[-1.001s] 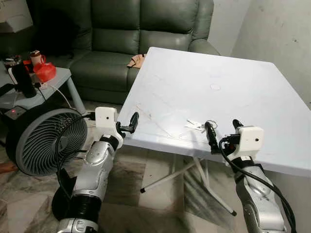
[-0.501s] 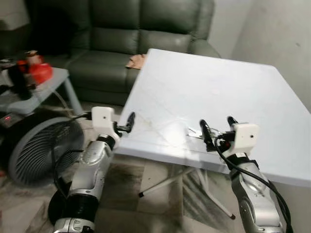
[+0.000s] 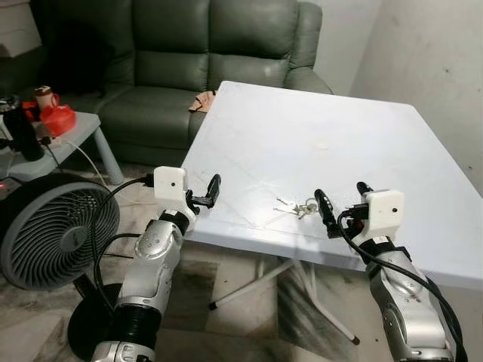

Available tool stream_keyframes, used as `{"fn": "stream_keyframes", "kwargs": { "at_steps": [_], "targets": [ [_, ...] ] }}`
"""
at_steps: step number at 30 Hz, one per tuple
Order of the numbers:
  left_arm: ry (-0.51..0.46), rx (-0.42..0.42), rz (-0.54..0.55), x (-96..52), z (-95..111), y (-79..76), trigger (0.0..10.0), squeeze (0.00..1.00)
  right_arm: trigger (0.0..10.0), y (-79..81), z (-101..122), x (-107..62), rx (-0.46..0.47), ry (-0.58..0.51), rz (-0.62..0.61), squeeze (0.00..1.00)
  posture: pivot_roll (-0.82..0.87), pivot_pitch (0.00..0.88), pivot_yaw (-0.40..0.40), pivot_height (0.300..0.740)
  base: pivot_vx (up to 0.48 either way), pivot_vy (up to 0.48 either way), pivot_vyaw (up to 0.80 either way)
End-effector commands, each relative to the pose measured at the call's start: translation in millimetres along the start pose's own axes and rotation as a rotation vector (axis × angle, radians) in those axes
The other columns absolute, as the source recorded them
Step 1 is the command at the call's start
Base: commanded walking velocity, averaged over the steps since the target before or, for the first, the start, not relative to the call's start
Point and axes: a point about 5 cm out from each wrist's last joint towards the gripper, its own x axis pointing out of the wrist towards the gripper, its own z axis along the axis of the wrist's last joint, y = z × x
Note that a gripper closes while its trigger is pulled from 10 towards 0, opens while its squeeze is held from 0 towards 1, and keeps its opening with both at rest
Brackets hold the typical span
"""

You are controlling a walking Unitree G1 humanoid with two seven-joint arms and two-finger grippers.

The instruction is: Hang keys on a hook

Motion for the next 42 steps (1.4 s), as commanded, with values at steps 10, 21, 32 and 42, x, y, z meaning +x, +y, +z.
{"fn": "stream_keyframes", "kwargs": {
  "at_steps": [10,21,32,42],
  "targets": [
    [-0.027,0.032,-0.062,-1.7,5.0,-8.2,10.0,0.00,10.0,-6.5,5.9,9.5,-0.075,0.008,0.080,0.00,0.00,0.000,-0.058,0.711,0.000,0.000,0.00],
    [-0.003,0.105,-0.177,-19.6,-7.0,-24.8,10.0,0.00,10.0,-9.6,0.3,23.0,-0.129,0.058,0.195,0.00,0.02,0.028,-0.082,0.711,0.000,0.000,0.00],
    [0.021,0.096,-0.206,-38.6,-14.0,-40.2,10.0,0.00,10.0,-12.8,-8.6,37.5,-0.177,0.095,0.233,0.00,0.03,0.091,-0.101,0.711,0.000,0.000,0.00],
    [0.029,0.085,-0.212,-42.7,-12.7,-46.6,10.0,0.00,10.0,-19.8,-18.0,52.1,-0.229,0.153,0.265,0.00,0.04,0.110,-0.103,0.711,0.000,0.000,0.00]
  ]
}}
